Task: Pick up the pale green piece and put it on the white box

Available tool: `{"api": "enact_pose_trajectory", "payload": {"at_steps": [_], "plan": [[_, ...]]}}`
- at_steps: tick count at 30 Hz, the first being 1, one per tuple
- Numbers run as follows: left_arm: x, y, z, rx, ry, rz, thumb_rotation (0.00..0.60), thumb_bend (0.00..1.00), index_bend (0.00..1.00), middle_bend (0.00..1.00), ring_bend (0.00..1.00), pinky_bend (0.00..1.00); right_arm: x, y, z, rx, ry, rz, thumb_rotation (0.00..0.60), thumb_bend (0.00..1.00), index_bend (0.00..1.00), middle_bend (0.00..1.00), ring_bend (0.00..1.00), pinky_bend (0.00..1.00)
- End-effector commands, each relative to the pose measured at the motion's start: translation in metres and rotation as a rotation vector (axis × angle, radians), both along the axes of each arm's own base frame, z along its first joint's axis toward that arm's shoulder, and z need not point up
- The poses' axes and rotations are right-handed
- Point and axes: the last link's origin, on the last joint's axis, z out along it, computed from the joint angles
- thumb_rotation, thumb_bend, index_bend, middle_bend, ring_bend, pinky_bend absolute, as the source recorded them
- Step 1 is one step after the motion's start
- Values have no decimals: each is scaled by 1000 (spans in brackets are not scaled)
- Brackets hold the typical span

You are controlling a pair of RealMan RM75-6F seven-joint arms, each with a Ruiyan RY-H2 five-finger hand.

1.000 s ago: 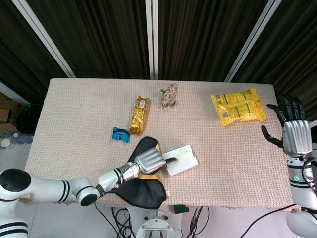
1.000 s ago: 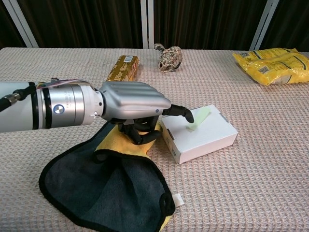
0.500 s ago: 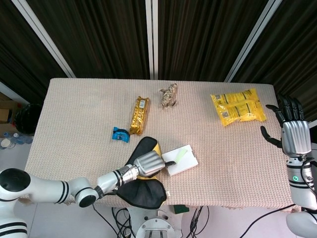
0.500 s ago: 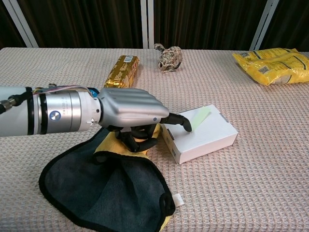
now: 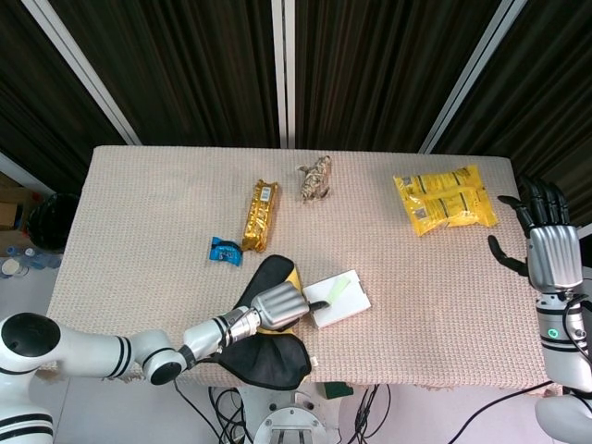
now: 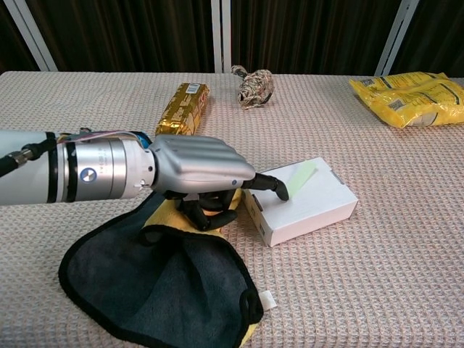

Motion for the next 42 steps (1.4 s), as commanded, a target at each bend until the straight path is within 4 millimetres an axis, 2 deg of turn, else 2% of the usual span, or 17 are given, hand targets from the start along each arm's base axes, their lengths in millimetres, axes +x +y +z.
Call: {"api": "enact_pose_trajectory", "payload": {"at_steps": [1, 10, 31, 34, 37, 40, 42], "plan": [[1, 0, 1, 3, -6, 2, 600, 567, 143, 978, 857, 661, 0, 0, 0, -1, 0, 0, 600, 291, 250, 7, 0, 0], [7, 4, 8, 33, -61, 8, 600, 566, 143, 978, 857, 661, 0, 0, -1, 2, 0, 1, 600, 291, 250, 7, 0, 0], [2, 5, 4, 19, -25, 21, 600, 567, 143, 977, 857, 661, -2, 1, -1, 2, -1, -6, 600, 291, 250, 8, 0, 0], [6, 6, 13, 42, -73, 26, 600, 560, 143, 976, 856, 660, -2, 1, 0, -2, -5, -3, 600, 291, 250, 8, 0, 0], [9, 10, 32, 99, -139, 28, 600, 554, 143, 972, 853, 656, -1, 2, 1, -4, -5, 3, 600, 290, 250, 8, 0, 0], [4, 16, 64, 198, -211, 40, 600, 549, 144, 956, 842, 648, -2, 4, 1, -3, 0, 5, 600, 291, 250, 8, 0, 0], [-6, 19, 90, 285, -260, 69, 600, 518, 161, 916, 810, 639, -5, 8, 1, -2, 3, 1, 600, 291, 250, 8, 0, 0]]}}
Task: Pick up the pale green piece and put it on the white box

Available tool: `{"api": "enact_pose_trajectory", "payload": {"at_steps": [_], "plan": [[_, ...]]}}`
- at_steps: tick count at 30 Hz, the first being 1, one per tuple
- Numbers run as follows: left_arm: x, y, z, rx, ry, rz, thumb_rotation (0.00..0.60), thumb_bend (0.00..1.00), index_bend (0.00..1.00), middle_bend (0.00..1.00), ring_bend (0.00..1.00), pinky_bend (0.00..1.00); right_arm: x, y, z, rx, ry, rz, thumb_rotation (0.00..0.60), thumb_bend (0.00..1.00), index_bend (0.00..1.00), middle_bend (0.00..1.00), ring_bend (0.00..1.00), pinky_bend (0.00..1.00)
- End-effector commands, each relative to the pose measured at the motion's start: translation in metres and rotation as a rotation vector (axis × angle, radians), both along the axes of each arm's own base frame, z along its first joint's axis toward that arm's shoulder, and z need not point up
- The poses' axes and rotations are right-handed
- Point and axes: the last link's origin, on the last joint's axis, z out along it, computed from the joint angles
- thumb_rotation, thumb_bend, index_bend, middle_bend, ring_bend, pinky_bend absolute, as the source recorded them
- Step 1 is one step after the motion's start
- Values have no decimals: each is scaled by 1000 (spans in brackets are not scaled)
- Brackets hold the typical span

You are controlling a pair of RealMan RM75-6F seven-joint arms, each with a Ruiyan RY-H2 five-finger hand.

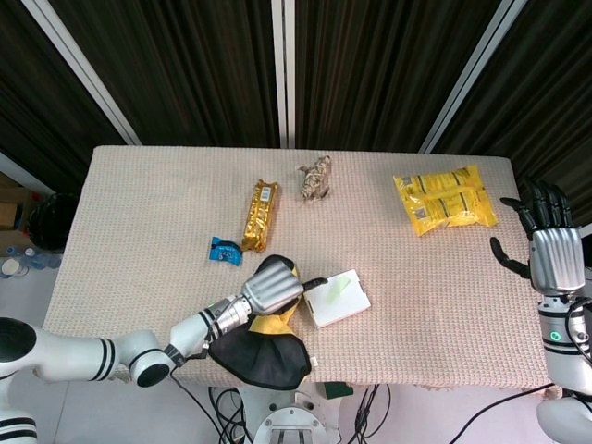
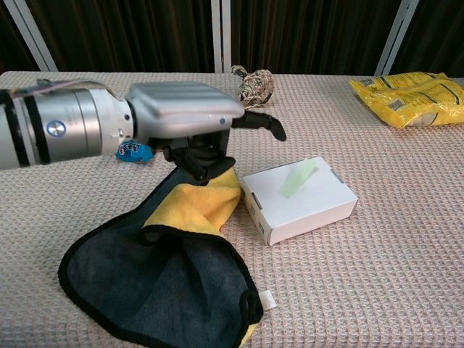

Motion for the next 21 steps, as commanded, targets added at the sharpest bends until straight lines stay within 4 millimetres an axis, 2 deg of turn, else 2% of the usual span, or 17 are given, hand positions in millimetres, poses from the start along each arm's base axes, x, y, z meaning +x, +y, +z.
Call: {"api": "enact_pose_trajectory", "payload": {"at_steps": [1, 3, 7, 10, 12, 14, 15, 16, 17, 19, 21], "plan": [[-23, 6, 60, 193, -119, 70, 600, 503, 171, 895, 792, 635, -4, 5, 0, 0, 2, -6, 600, 290, 250, 8, 0, 0], [-40, 5, 81, 274, -147, 111, 600, 431, 196, 798, 711, 623, -10, 11, 0, -2, 5, -16, 600, 291, 251, 8, 0, 0], [-100, -4, 129, 505, -148, 243, 600, 242, 203, 548, 509, 544, -28, 26, -1, 8, 43, -62, 600, 287, 229, 6, 0, 0], [-142, -19, 148, 581, -88, 346, 600, 105, 196, 339, 288, 413, -44, 36, -2, 7, 118, -133, 600, 246, 127, 0, 0, 0], [-172, -33, 161, 601, -34, 430, 594, 39, 169, 150, 107, 272, -56, 43, -5, 21, 150, -210, 600, 214, 40, 0, 0, 0], [-196, -45, 170, 631, -4, 486, 483, 4, 141, 15, 6, 161, -64, 51, -9, 55, 142, -275, 579, 189, 0, 0, 0, 0], [-205, -50, 172, 640, 0, 503, 412, 1, 134, 1, 0, 140, -67, 53, -10, 69, 140, -296, 549, 183, 0, 0, 0, 0], [-213, -55, 173, 643, -3, 519, 377, 0, 128, 0, 0, 128, -69, 55, -12, 82, 140, -314, 503, 179, 0, 0, 0, 0], [-223, -60, 174, 639, -11, 543, 350, 0, 119, 0, 0, 119, -73, 58, -15, 101, 144, -336, 484, 179, 0, 0, 0, 0], [-234, -66, 176, 637, -24, 565, 324, 0, 104, 0, 0, 114, -76, 62, -19, 128, 150, -360, 453, 179, 0, 0, 0, 0], [-245, -68, 177, 646, -32, 565, 308, 0, 91, 0, 0, 109, -77, 64, -23, 144, 153, -367, 450, 180, 0, 0, 0, 0]]}}
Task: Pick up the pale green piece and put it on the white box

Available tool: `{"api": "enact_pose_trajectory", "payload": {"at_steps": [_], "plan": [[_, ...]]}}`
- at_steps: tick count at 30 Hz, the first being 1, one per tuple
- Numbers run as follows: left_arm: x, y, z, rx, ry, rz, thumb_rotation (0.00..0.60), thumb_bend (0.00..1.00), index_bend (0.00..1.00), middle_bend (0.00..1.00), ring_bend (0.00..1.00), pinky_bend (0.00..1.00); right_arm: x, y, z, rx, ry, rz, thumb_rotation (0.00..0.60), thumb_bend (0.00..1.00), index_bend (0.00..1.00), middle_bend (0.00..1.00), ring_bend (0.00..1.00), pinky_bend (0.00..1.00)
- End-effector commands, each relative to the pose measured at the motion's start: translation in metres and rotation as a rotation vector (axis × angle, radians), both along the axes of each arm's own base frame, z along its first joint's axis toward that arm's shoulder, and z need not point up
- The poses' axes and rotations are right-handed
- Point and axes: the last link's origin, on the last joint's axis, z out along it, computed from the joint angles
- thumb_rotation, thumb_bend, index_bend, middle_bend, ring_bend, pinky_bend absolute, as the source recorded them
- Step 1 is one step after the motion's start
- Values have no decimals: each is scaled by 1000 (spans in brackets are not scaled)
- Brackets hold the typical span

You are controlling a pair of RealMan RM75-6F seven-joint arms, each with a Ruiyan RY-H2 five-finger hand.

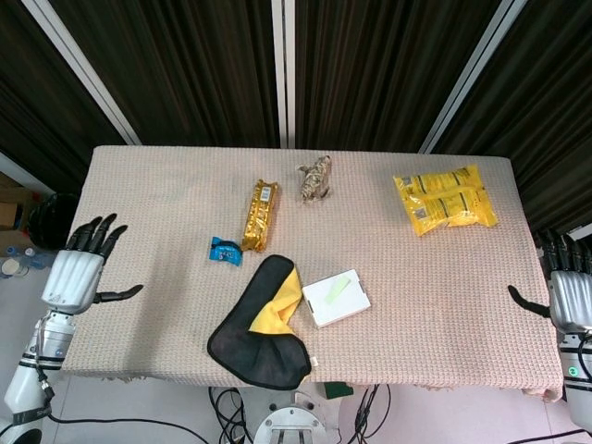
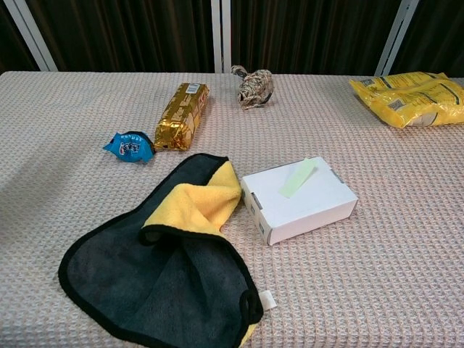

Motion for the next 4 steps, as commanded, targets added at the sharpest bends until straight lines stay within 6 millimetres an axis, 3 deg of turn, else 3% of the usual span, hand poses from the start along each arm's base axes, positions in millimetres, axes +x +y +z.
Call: {"api": "enact_pose_trajectory", "payload": {"at_steps": [1, 4], "plan": [[-31, -14, 7, 22, 2, 36, 305, 0, 89, 0, 0, 108, -3, 5, -5, 21, 3, -18, 451, 183, 0, 0, 0, 0], [-38, -15, 9, 52, 0, 42, 296, 0, 82, 0, 0, 105, -2, 6, -9, 20, -4, 1, 449, 192, 0, 0, 0, 0]]}}
